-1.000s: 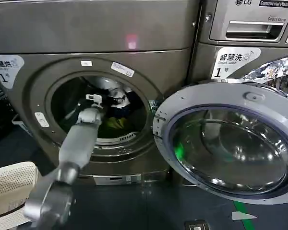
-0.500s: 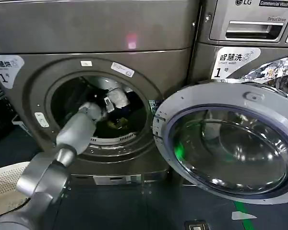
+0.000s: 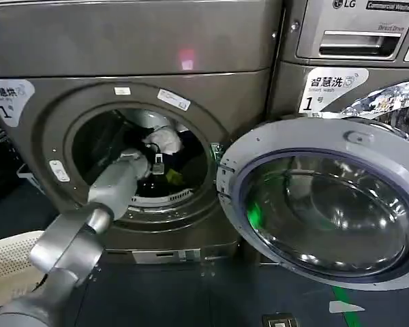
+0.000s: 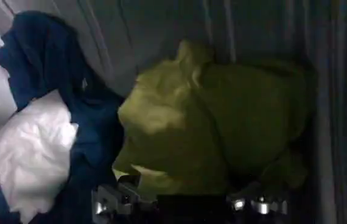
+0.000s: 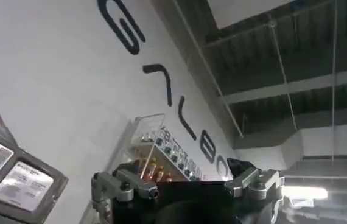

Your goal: Grasp the clothes from the dryer.

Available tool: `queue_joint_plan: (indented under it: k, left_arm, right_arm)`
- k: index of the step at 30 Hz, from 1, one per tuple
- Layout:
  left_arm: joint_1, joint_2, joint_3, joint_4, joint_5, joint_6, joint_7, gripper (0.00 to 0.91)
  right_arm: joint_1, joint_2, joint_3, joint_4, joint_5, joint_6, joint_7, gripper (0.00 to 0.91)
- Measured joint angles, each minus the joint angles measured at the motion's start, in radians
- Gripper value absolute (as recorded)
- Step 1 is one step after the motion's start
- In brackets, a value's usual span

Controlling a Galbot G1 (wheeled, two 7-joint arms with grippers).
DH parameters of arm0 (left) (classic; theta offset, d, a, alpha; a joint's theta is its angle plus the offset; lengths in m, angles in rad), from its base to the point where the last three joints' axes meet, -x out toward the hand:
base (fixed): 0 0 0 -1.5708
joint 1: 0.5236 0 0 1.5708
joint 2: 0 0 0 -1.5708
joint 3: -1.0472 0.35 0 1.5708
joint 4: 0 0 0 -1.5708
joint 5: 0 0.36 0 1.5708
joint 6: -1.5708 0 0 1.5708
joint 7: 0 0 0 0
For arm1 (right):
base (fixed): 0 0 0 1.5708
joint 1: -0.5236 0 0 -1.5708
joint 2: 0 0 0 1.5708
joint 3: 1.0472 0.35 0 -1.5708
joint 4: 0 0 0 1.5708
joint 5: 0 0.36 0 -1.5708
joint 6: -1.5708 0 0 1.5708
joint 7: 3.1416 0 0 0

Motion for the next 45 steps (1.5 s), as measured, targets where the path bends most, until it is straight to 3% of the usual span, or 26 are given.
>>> queue_joint_plan:
  k: [10,20,31,45]
  left_arm:
    - [0.016,0.004,-0.041,-0.031,-0.077,-0.001,-0.028,0.0]
    - [0.123,0.033,-0.229,-0.206,-0.364,0.03,-0.247,0.0]
    - [0.369,0.002,-0.43,-0.549,-0.726,-0.094,-0.626,0.0]
    - [0.57,-0.051,-0.601,-0.793,-0.919,-0.167,-0.923,0.0]
  right_arm:
    - [0.009,0.001,-0.007,-0.007,-0.004,0.0,0.001,0.907]
    - [0.024,-0.007,-0.027,-0.008,-0.013,-0.006,-0.001,0.907]
    - [0.02,-0.011,-0.032,-0.004,-0.026,-0.012,0.004,0.907]
    - [0.011,-0.023,-0.012,-0.013,-0.042,-0.006,0.005,0.907]
